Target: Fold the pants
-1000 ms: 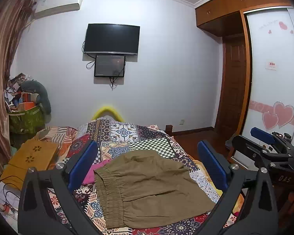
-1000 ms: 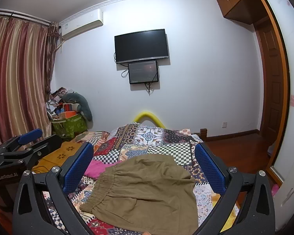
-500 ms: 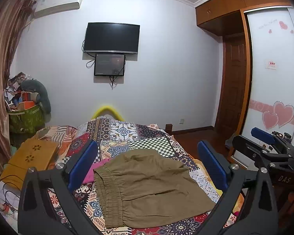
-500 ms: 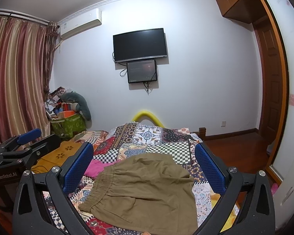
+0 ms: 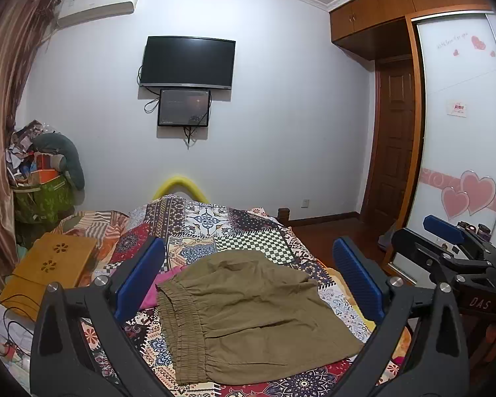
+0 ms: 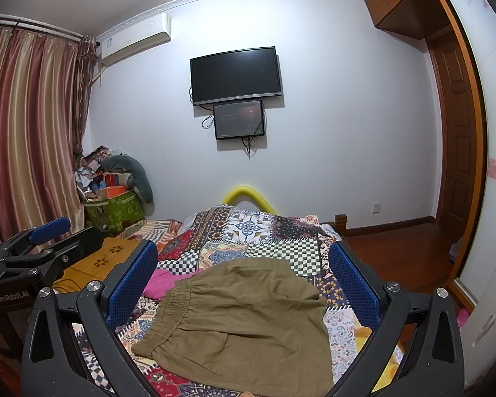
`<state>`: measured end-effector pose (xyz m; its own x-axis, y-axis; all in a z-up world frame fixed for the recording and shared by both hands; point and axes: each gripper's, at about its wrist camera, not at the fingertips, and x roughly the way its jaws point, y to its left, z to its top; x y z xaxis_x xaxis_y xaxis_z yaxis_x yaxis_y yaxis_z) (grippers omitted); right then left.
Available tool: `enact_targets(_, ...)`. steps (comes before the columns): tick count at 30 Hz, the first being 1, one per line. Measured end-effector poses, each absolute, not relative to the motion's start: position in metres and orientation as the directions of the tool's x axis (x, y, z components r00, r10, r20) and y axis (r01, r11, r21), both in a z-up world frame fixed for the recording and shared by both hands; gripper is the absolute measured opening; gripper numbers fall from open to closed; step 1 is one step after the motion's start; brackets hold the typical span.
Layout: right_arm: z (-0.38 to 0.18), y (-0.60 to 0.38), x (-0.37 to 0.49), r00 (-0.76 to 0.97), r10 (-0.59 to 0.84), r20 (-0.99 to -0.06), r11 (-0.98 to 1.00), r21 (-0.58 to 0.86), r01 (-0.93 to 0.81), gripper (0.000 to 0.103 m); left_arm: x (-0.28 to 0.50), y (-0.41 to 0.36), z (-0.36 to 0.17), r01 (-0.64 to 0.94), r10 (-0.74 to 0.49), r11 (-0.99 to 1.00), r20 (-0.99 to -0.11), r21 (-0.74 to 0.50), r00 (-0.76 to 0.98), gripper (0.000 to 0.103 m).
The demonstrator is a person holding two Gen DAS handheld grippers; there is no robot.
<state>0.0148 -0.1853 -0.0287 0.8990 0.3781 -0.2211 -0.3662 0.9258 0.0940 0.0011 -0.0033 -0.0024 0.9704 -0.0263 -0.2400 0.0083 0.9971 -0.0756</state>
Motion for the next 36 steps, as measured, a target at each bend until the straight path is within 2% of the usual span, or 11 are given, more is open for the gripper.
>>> enact_targets(36,-0.0296,-0.1869,0.0181,0.897,0.371,-0.241,0.929,0.098,-0.358,0.103,0.0085,0.0038,-0.0074,0.021,-0.042,0.996,-0.253,-0.084,0.967,0.103)
